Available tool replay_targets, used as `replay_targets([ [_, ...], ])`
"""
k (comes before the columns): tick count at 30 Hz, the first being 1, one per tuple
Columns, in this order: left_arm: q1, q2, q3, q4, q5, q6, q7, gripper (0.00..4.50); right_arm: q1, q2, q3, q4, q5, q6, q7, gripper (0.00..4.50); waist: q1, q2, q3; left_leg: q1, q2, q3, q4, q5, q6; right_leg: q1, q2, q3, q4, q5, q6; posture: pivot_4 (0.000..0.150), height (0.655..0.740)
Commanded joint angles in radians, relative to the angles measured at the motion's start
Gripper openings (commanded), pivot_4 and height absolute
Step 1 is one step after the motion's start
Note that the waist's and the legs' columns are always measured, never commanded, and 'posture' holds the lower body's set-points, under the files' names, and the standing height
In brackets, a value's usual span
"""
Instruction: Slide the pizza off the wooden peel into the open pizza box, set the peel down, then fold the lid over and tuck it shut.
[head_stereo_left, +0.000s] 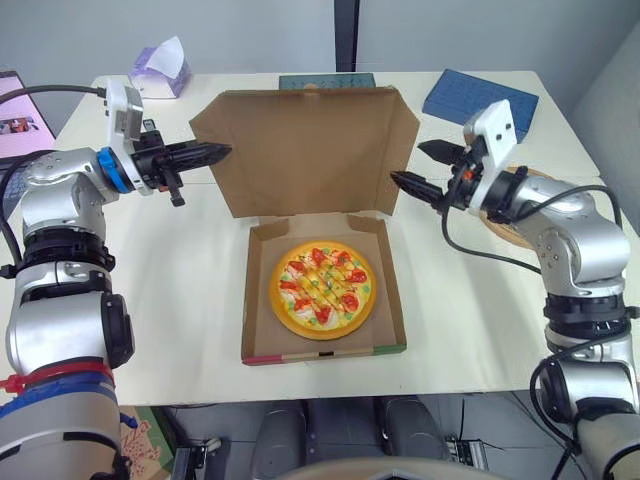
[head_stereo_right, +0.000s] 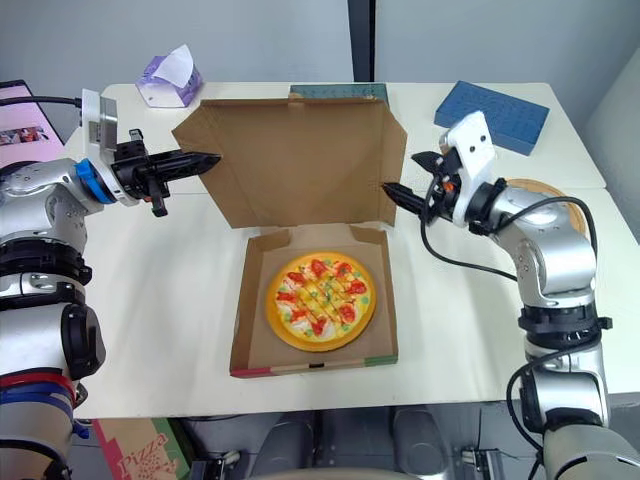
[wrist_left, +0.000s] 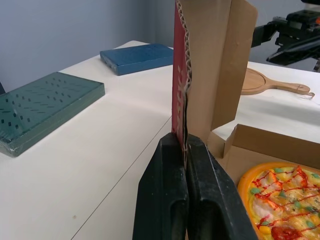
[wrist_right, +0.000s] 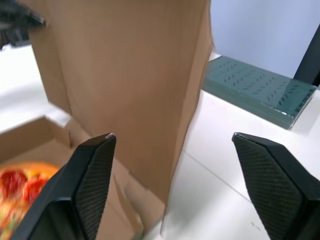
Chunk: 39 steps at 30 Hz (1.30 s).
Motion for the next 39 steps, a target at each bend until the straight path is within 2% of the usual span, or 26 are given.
replay_targets([
  [1, -0.031, 0.004, 0.031, -0.007, -0.004, -0.013, -0.004, 0.00, -0.052, 0.028, -0.014, 0.012, 0.017, 0.016, -0.058, 4.01, 0.000, 0.000, 0.000, 0.000, 0.000, 0.000, 0.000, 0.000, 0.000, -0.001, 0.000, 0.000, 0.001, 0.000, 0.000, 0.150, 0.7400],
  [2, -0.031, 0.003, 0.031, -0.008, -0.004, -0.014, -0.003, 0.00, -0.059, 0.034, -0.014, 0.019, 0.015, 0.019, -0.068, 4.01, 0.000, 0.000, 0.000, 0.000, 0.000, 0.000, 0.000, 0.000, 0.000, -0.001, 0.000, 0.000, 0.001, 0.000, 0.000, 0.150, 0.7400],
  [5, -0.031, 0.003, 0.033, -0.013, -0.005, -0.012, 0.001, 0.00, -0.068, 0.036, -0.003, 0.028, 0.011, 0.011, -0.074, 3.40, 0.001, 0.000, 0.000, 0.000, 0.000, 0.000, 0.000, 0.000, 0.000, -0.001, 0.000, 0.000, 0.002, 0.000, 0.000, 0.150, 0.7400],
  [14, -0.001, 0.007, 0.055, -0.078, -0.024, 0.027, 0.019, 0.00, -0.052, 0.034, 0.017, -0.005, 0.007, 0.026, -0.089, 0.16, -0.001, 0.000, 0.000, -0.001, 0.000, 0.000, 0.000, 0.000, 0.000, -0.002, 0.000, 0.000, 0.002, 0.000, 0.000, 0.150, 0.7400],
  [15, 0.008, 0.007, 0.061, -0.100, -0.032, 0.047, 0.030, 0.00, -0.052, 0.035, 0.017, -0.008, 0.006, 0.028, -0.095, 0.04, -0.001, 0.000, 0.000, -0.001, 0.000, 0.000, 0.000, 0.000, 0.000, -0.002, 0.000, 0.000, 0.002, 0.000, 0.000, 0.150, 0.7400],
  [19, 0.068, 0.009, 0.084, -0.237, -0.052, 0.123, 0.098, 0.00, -0.043, 0.034, 0.017, -0.043, 0.006, 0.045, -0.121, 0.04, -0.002, 0.000, 0.000, -0.001, 0.000, 0.000, 0.000, 0.000, 0.000, -0.003, 0.000, 0.000, 0.003, 0.000, 0.000, 0.150, 0.7400],
  [23, 0.190, -0.011, 0.121, -0.493, -0.077, 0.246, 0.295, 0.00, -0.016, 0.026, 0.021, -0.141, -0.003, 0.082, -0.168, 0.04, -0.002, 0.000, 0.000, -0.001, 0.000, 0.000, 0.000, 0.000, 0.000, -0.004, 0.000, 0.001, 0.003, 0.000, 0.000, 0.150, 0.7400],
  [27, 0.332, -0.095, 0.171, -0.816, -0.124, 0.380, 0.539, 0.00, 0.014, 0.030, 0.036, -0.229, -0.023, 0.100, -0.225, 0.04, 0.001, 0.000, 0.000, -0.002, 0.000, 0.000, 0.000, 0.000, 0.000, -0.004, 0.000, 0.002, 0.003, 0.000, 0.000, 0.150, 0.7400],
  [31, 0.447, -0.182, 0.166, -1.080, -0.126, 0.440, 0.736, 0.00, 0.040, 0.049, 0.060, -0.285, -0.054, 0.095, -0.290, 0.04, 0.003, 0.000, 0.000, -0.002, 0.000, 0.000, 0.001, 0.000, 0.000, -0.004, 0.000, 0.002, 0.003, 0.000, 0.000, 0.150, 0.7400],
  [39, 0.523, -0.347, 0.119, -1.430, -0.136, 0.568, 1.067, 0.00, 0.072, 0.091, 0.096, -0.347, -0.091, 0.113, -0.373, 0.04, 0.007, 0.000, 0.000, -0.002, 0.000, 0.001, 0.002, 0.001, -0.001, -0.003, 0.000, 0.003, 0.003, 0.000, 0.000, 0.150, 0.7400],
])
